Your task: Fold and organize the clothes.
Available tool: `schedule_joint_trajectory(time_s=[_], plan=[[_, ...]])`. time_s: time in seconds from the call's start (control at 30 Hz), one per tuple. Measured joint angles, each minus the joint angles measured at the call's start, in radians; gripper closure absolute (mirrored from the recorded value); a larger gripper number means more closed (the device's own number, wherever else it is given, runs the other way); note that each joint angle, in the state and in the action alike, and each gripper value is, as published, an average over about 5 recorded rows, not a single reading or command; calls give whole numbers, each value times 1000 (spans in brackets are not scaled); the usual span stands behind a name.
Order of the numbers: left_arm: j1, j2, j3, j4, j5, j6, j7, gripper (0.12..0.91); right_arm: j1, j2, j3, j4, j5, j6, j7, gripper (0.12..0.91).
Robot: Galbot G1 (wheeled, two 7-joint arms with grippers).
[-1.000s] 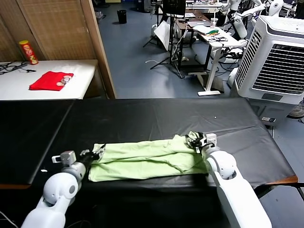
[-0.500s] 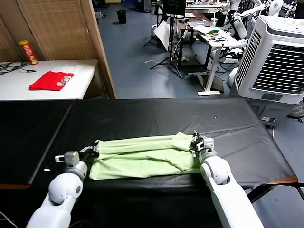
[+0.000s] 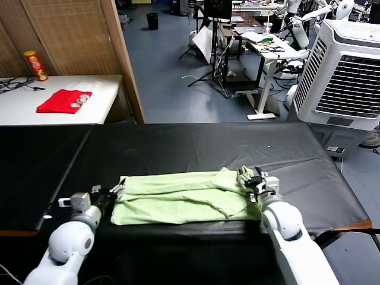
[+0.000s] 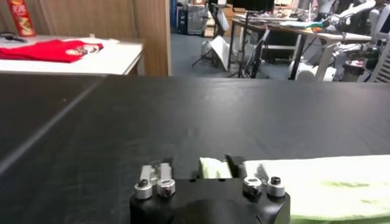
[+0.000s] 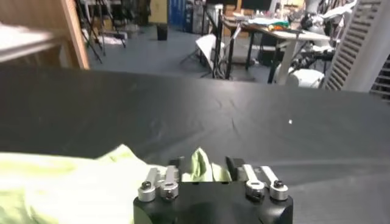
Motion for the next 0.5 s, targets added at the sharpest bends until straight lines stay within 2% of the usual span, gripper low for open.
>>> schedule_joint_trajectory(time_s=[0.13,0.33,0.43,0.5], plan=[[58,-17,-23,-31,-71,13,1,234,-26,1,3,38,0,1,-1,227],[106,-58,-21,-42,-80,7,17,234,-37,3,2,62,-3,1,-1,227],[113,-78,-12,-49,-53,2,24,296,-43,4,2,68,-6,3,-2,227],[115,-90,-5,-51,-32,0,25,398,-48,5,2,73,-8,4,-2,227]])
